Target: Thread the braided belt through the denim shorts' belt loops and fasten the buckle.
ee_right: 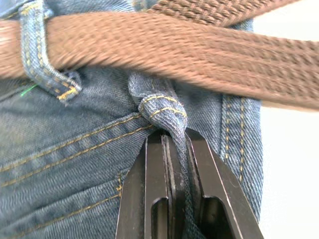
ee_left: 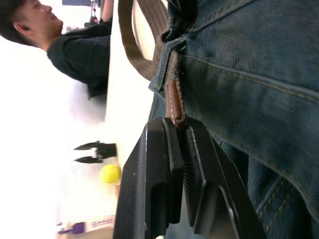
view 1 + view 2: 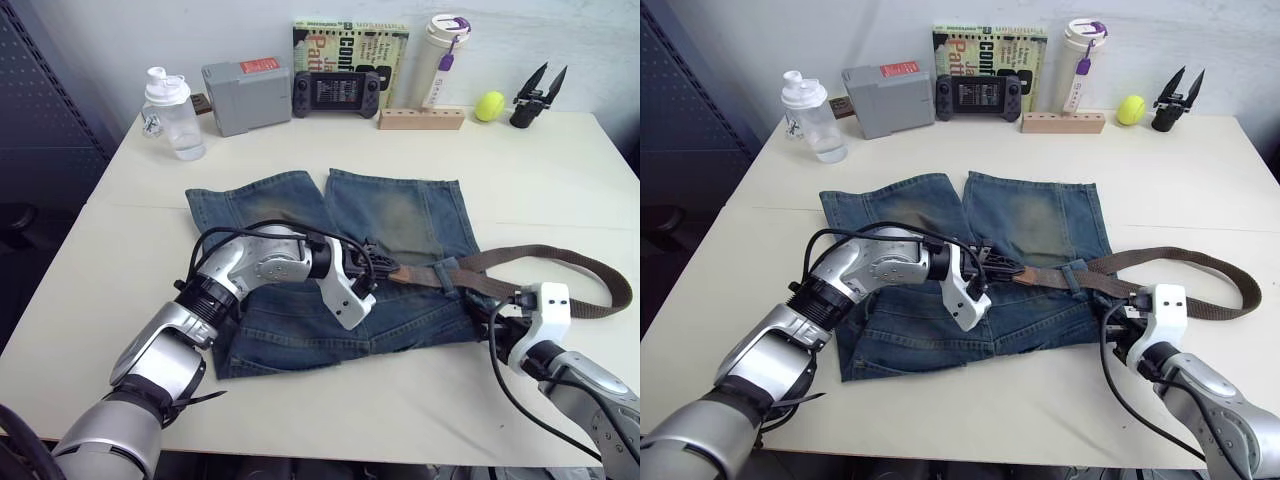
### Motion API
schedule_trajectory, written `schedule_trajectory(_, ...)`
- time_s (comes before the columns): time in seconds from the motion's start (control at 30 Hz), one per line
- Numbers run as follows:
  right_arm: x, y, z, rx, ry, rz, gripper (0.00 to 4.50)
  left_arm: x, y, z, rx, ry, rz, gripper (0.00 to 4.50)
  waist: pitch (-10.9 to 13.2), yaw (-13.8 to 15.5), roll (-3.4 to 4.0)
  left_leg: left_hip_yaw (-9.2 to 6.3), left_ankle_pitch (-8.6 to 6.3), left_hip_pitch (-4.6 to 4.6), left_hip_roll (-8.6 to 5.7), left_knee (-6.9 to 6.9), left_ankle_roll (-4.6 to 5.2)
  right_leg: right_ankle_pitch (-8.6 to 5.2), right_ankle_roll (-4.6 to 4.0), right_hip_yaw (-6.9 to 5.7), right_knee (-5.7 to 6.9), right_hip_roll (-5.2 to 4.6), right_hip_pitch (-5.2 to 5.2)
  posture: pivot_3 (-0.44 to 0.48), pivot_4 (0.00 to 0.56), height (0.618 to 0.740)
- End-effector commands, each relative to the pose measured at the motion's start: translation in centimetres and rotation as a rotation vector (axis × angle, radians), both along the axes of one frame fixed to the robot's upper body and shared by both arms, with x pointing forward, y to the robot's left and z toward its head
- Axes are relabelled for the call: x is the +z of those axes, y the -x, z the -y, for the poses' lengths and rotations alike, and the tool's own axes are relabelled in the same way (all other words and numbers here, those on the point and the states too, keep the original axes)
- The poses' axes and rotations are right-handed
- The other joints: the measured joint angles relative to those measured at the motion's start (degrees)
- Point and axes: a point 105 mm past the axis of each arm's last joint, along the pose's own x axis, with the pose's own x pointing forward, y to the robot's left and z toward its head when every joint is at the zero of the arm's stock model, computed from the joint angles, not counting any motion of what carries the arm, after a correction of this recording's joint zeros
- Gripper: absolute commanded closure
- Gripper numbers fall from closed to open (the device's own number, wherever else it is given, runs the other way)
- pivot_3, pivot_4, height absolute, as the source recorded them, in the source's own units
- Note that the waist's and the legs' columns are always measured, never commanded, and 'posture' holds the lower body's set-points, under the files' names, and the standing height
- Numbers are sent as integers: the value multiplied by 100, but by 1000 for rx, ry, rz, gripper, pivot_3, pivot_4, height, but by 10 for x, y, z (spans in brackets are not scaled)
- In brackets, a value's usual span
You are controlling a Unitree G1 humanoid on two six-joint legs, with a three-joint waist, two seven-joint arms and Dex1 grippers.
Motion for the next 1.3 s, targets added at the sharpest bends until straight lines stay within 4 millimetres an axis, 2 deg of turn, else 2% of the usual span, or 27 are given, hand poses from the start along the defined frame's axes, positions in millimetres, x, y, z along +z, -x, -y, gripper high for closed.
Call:
schedule_trajectory(0.03, -7, 2, 23, -123, 26, -44, 4452, 27, 5, 1, -40, 64, 99, 4500, 0, -6, 0, 1, 0, 0, 0, 0, 0, 0, 0, 0, 0, 0, 0, 0, 150, 731)
schedule_trajectory(0.23, -8, -2, 34, -205, 23, -51, 4452, 28, 12, -16, -52, 69, 109, 4500, -1, -34, 1, 1, 0, 2, 2, 0, 0, 0, 0, 2, 2, 1, -1, 0, 150, 731)
schedule_trajectory(0.37, -3, -1, 52, -297, -5, -31, 4452, 12, 13, -37, -18, 25, 66, 4500, -2, -6, 3, -1, 0, 2, 0, 0, 0, 0, 0, 2, 2, -4, 0, 0, 150, 731)
schedule_trajectory(0.47, 1, 1, 63, -338, 2, -26, 4452, 6, 13, -43, 9, 25, 45, 4500, -2, 25, 3, -3, 0, -1, -3, 1, 1, 0, 0, -2, 2, -5, 0, 0, 150, 731)
schedule_trajectory(0.53, 3, 2, 71, -367, 18, -22, 4452, 5, 14, -45, 19, 36, 35, 4500, -2, 41, 3, -3, 1, -3, -4, 1, 1, 0, 0, -2, 1, -5, 0, 0, 150, 731)
schedule_trajectory(0.77, 12, 2, 70, -344, 35, -1, 4452, 9, 22, -36, 4, 121, 21, 4500, -3, 28, 5, 0, 1, -3, -3, -2, 1, 0, 1, -1, 0, -4, -1, 0, 150, 731)
schedule_trajectory(0.83, 15, 3, 76, -365, 28, 2, 4452, 9, 24, -36, 3, 141, 18, 4500, -3, 24, 5, -1, 1, -3, -3, -2, 1, 0, 1, -2, 1, -4, -1, 0, 150, 731)
schedule_trajectory(0.9, 15, 4, 82, -370, 58, -1, 3685, 7, 25, -37, 6, 151, 7, 4500, -4, 20, 7, 0, 1, -3, -3, -2, 1, 0, 1, -1, 1, -4, -1, 0, 150, 731)
schedule_trajectory(0.93, 16, 4, 82, -364, 62, 1, 3491, 6, 25, -37, 8, 152, 4, 4500, -4, 12, 8, 0, 1, -3, -3, -2, 1, 0, 1, -2, 1, -4, -2, 0, 150, 731)
schedule_trajectory(0.97, 17, 4, 82, -359, 64, 2, 2883, 6, 25, -37, 9, 154, 2, 4500, -4, 10, 8, 2, 1, -3, -4, -3, 1, 0, 1, 0, 0, -5, -2, 0, 150, 731)
schedule_trajectory(1.03, 31, 4, 79, -313, 47, 48, 2344, 6, 25, -36, 15, 165, -9, 4500, -4, -1, 8, 1, 1, -3, -3, -3, 1, 0, 1, -1, 0, -5, -2, 0, 150, 731)
schedule_trajectory(1.1, 40, 4, 76, -277, 30, 74, 1283, 5, 25, -36, 18, 168, -12, 4500, -3, -20, 11, 1, 1, -3, -3, -4, 1, 0, 0, -1, 0, -4, -3, 0, 150, 731)
schedule_trajectory(1.13, 49, 5, 73, -241, -3, 97, 1001, 5, 25, -35, 20, 169, -12, 4500, -2, -34, 11, 2, 1, -3, -3, -4, 1, 0, 0, 0, 1, -4, -3, 0, 150, 731)
schedule_trajectory(1.2, 62, 7, 66, -182, -68, 133, 33, 5, 25, -35, 23, 173, -12, 4500, -2, -52, 11, 4, 1, -2, -1, -5, 1, 0, 0, 2, 1, -3, -4, 0, 150, 731)
schedule_trajectory(1.23, 65, 8, 65, -167, -85, 140, 33, 5, 25, -35, 24, 174, -12, 4500, -2, -54, 11, 3, 1, -1, 1, -6, 1, 0, 0, 2, 1, -1, -4, 0, 150, 731)
schedule_trajectory(1.3, 78, 23, 33, 58, -233, 115, 33, 7, 25, -34, 24, 189, -8, 4500, -1, -49, 16, 2, 1, 0, 3, -6, 1, 0, 0, 1, 1, 0, -4, 0, 150, 731)
